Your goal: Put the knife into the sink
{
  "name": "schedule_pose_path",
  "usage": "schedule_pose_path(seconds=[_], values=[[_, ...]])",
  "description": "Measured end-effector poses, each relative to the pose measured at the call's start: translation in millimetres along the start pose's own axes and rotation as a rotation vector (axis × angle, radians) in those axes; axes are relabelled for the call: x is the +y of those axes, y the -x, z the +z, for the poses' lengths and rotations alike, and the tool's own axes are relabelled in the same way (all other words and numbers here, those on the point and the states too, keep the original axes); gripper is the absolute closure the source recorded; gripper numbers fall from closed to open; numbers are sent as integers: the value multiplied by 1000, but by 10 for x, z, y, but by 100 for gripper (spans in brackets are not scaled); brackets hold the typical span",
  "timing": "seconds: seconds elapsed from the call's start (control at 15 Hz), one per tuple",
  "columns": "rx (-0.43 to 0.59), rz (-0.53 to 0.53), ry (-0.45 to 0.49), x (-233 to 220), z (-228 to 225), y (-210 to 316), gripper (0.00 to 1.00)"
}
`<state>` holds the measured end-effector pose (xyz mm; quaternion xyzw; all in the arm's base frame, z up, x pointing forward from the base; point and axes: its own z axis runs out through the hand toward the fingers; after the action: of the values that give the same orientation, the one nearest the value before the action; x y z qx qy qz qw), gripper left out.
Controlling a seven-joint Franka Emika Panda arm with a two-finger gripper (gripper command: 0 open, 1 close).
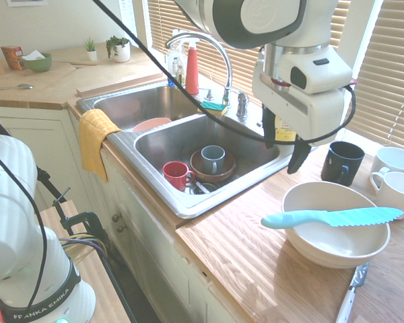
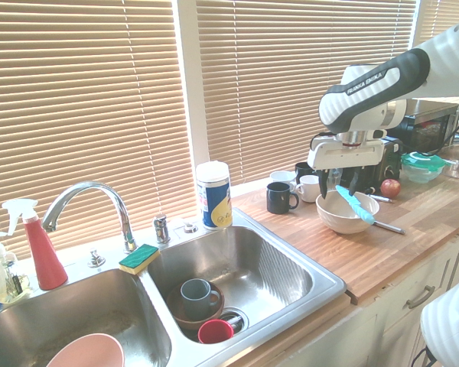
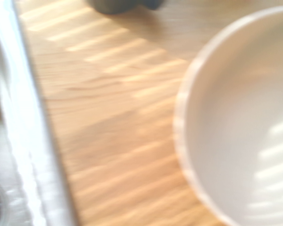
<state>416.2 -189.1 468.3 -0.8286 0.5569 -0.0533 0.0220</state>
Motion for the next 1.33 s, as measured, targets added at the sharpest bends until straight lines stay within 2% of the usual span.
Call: schedule_pose_path(seconds=[0.47, 0.93, 1.0, 1.33], values=[[-14, 65, 27, 430, 326, -294, 0], [9, 58, 27, 485, 623, -532, 0], [12, 53, 28, 460, 651, -567, 100], [26, 25, 16, 323, 679, -683, 100]])
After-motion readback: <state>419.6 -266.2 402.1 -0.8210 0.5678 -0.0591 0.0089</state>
